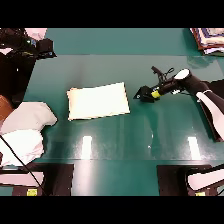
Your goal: Fold the shirts.
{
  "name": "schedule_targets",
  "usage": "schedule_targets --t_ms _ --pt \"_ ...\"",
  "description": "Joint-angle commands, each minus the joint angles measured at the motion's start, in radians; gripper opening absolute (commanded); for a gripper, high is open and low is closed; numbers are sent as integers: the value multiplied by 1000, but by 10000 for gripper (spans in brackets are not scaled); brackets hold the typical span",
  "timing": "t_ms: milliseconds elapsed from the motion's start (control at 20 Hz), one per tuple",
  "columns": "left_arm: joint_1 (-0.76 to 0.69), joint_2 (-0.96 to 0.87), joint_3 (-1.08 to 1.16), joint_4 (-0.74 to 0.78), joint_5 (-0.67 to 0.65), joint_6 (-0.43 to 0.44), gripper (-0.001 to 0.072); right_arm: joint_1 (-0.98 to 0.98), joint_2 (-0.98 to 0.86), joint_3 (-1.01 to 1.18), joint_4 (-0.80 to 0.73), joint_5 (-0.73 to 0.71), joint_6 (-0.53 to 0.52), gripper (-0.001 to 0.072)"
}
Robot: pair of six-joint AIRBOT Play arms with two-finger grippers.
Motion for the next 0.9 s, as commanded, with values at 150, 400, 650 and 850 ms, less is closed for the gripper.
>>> schedule_targets --t_ms 150,400,650,850 --pt "1 0 1 0 0 0 23 107 -124 -32 323 -79 -110 604" --pt "1 0 1 0 -3 0 23 166 -222 120 402 -94 -150 592" --pt "1 0 1 0 -37 5 23 191 -295 269 397 -89 -152 137" --pt "-11 1 1 2 -64 23 22 150 -276 344 272 -84 -128 13"
